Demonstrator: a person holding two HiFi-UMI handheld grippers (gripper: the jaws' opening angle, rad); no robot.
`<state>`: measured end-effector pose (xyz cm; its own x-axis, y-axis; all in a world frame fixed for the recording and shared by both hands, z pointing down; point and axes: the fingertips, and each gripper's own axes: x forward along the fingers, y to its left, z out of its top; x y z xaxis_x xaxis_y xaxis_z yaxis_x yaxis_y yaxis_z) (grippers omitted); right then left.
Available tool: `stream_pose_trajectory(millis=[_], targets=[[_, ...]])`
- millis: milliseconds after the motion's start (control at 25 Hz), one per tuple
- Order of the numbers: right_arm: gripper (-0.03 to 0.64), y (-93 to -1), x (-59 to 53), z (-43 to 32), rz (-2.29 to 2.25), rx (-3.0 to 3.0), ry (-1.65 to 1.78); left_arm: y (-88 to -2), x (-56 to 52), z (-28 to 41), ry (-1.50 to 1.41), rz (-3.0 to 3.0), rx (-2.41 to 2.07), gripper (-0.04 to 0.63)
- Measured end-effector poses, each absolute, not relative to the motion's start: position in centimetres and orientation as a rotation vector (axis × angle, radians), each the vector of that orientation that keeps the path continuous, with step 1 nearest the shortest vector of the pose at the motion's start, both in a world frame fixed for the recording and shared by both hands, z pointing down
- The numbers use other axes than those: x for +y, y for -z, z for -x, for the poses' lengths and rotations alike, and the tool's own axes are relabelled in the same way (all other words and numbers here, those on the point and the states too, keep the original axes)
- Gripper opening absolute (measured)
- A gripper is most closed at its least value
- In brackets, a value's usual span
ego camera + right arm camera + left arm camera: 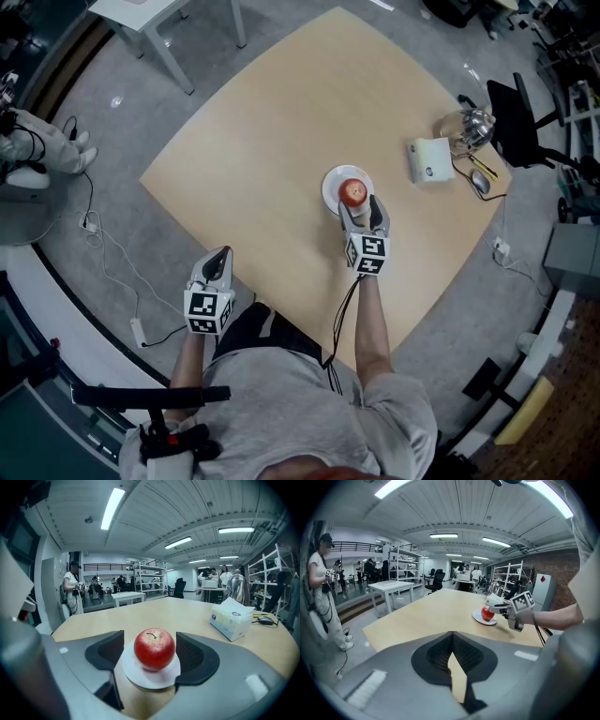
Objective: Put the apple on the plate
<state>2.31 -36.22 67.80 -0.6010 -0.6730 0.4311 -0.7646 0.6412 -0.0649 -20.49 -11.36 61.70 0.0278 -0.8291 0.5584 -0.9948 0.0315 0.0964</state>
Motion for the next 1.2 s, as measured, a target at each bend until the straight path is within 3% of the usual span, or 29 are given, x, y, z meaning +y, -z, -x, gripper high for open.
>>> stream_pose_trajectory(millis=[360,1200], targets=[[0.332,-65.6,-34.1,-3.1,-1.190,-2.501,-0.334,-60.1,-11.0,20.3,-0.461,-1.905,-1.849,0.020],[0.219,-57.5,-25.7,-5.3,-1.315,-2.575,-0.313,-53.6,-11.7,18.4,-0.350,-2.129,-1.853,0.020]])
